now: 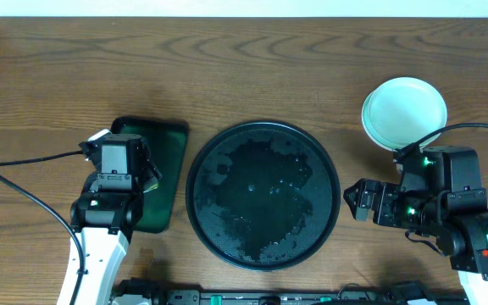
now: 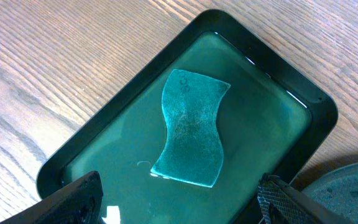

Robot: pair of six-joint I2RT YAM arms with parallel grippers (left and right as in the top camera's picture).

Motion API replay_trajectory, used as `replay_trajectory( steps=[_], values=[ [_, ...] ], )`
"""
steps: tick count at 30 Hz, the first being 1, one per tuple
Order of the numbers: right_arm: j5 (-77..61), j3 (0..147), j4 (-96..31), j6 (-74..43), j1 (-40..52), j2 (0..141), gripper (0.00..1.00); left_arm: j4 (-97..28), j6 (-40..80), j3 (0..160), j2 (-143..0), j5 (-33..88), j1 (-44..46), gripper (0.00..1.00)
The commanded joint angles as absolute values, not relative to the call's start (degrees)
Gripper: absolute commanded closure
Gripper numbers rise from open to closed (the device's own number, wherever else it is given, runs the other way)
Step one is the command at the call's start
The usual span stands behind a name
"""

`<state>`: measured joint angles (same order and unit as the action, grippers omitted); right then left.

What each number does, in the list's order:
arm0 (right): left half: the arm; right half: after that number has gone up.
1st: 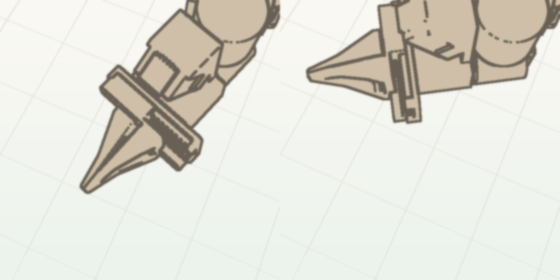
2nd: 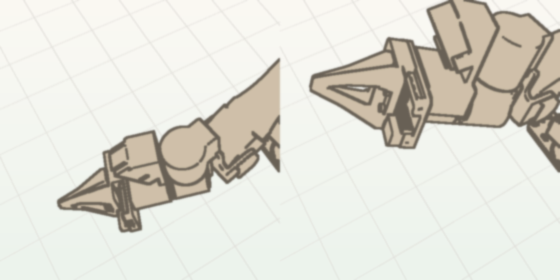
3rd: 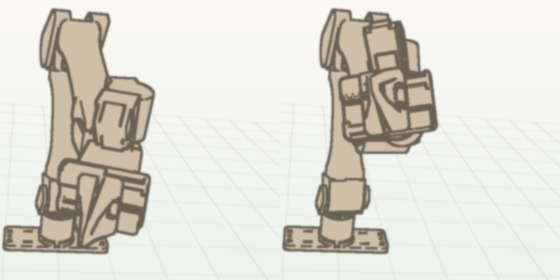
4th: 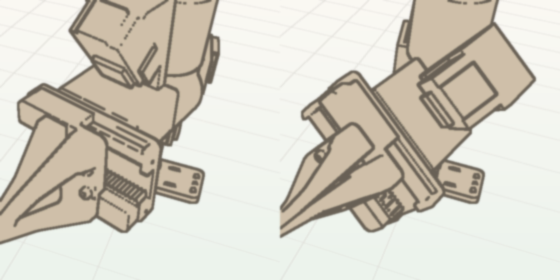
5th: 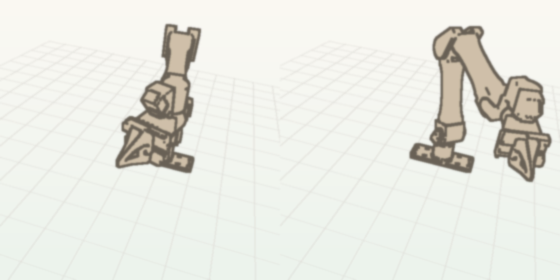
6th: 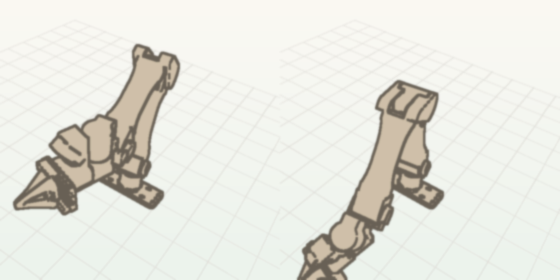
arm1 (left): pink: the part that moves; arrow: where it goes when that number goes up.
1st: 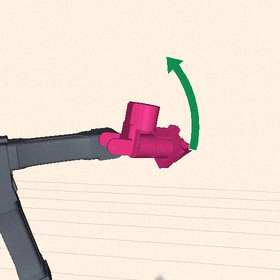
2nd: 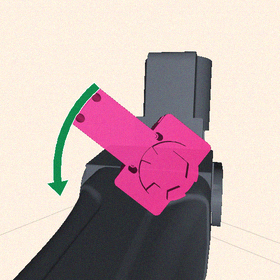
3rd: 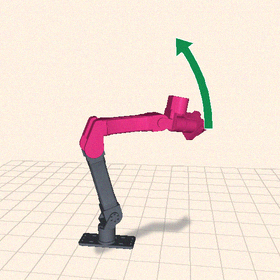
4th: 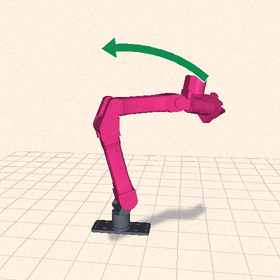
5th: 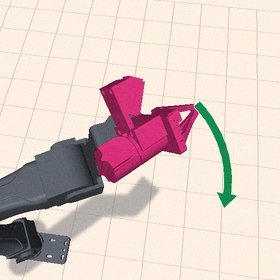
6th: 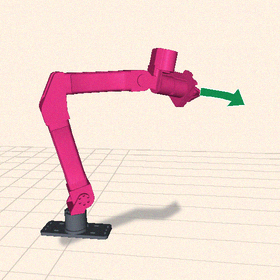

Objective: Clean dirty plates on tray and stack at the side

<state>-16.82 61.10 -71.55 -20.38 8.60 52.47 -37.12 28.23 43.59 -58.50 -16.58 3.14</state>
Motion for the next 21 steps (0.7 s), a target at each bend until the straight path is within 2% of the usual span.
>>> replay_trajectory(
  steps=[1, 11, 15, 21],
  values=[
    [-14.28, 61.14, -71.64, -20.08, 9.08, 52.4, 0.01, -37.3, 27.46, 44.69, -58.74, -16.49, 2.92, 0.19],
    [-12.88, 60.18, -69.95, -8.43, 8.29, 51.99, 0.01, -37.3, 27.46, 44.69, -58.74, -16.49, 2.92, 0.19],
    [-12.97, 54.52, -61.23, -5.48, 5.34, 46.0, 0.01, -37.3, 27.46, 44.69, -58.74, -16.49, 2.92, 0.19],
    [-13.54, 38.65, -45.28, -5.5, -1.43, 28.32, 0.01, -37.3, 27.46, 44.69, -58.74, -16.49, 2.92, 0.19]
  ],
)
